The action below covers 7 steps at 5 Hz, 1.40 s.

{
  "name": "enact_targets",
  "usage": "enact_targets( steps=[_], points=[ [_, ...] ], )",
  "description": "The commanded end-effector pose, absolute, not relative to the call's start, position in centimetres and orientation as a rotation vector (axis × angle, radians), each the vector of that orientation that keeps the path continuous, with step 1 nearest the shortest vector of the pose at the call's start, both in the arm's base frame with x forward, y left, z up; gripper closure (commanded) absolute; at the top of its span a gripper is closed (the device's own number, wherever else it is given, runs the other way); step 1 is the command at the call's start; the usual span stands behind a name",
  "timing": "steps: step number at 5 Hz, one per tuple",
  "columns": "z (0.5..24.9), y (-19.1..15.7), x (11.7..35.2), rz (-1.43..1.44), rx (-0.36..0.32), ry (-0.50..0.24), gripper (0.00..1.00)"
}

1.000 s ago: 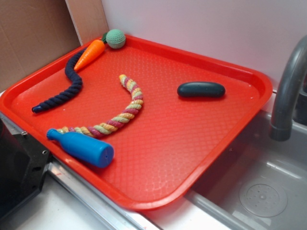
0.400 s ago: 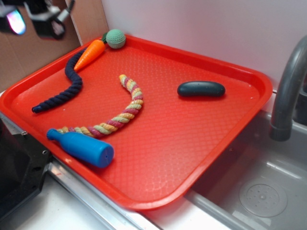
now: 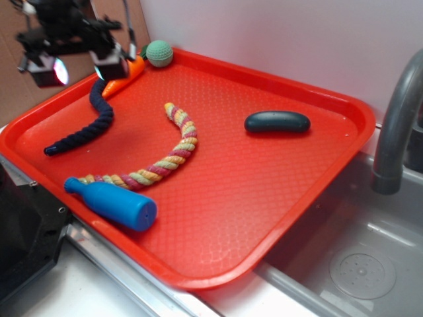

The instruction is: Grab the blue rope.

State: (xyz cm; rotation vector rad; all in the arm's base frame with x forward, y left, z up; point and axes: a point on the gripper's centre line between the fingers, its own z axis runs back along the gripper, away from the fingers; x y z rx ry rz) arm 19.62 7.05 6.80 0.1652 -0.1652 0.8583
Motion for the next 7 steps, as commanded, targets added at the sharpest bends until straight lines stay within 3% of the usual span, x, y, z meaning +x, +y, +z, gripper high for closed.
enact_targets(
  steps=[1, 2, 3, 4, 5, 6, 7],
  points=[
    [5.2, 11.2, 21.7, 0.886, 0.134, -0.181, 0.0],
    [3.8, 11.7, 20.9, 0.863, 0.143, -0.135, 0.0],
    [2.7, 11.6, 19.6, 0.805, 0.15, -0.099, 0.14],
    [1.6, 12.0, 17.5, 0.754, 0.141, -0.067, 1.0],
    [3.1, 11.8, 16.8, 0.597, 0.122, -0.081, 1.0],
    [7.9, 7.2, 18.5, 0.376, 0.093, -0.15, 1.0],
    [13.3, 2.7, 18.7, 0.135, -0.056, -0.17, 1.0]
  ],
)
